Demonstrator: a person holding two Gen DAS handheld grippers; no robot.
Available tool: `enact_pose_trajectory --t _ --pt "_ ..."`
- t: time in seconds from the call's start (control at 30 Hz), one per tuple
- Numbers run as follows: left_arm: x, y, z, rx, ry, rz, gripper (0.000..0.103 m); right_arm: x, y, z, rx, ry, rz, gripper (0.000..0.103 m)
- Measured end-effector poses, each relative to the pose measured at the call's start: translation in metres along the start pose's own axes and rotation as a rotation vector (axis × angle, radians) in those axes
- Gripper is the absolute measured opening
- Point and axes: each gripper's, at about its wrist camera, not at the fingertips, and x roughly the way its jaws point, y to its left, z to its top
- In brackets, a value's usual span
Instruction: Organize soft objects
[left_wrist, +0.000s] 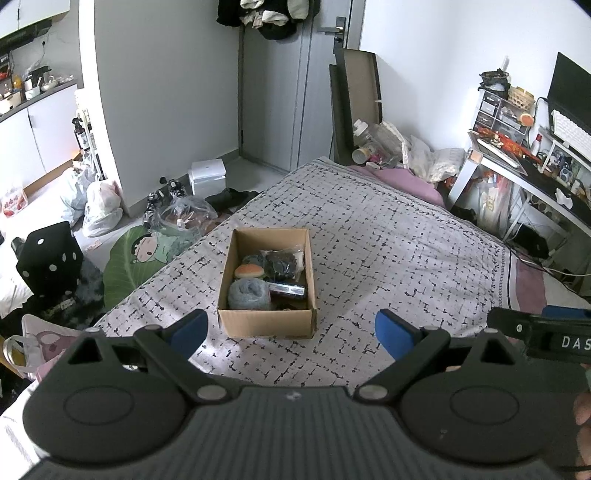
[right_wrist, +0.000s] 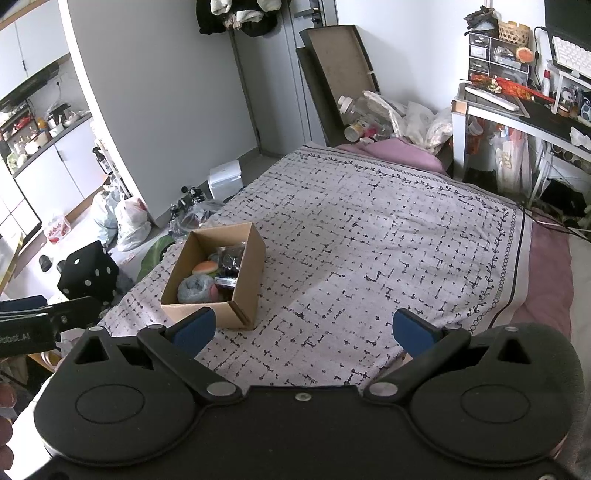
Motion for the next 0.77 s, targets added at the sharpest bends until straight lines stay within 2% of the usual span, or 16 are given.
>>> enact_pose_trajectory --t 0.77 --pt "0.003 -0.010 -0.002 -0.004 0.008 0.003 0.096 -0.003 -0.011 -0.003 0.026 -0.008 0.023 0.103"
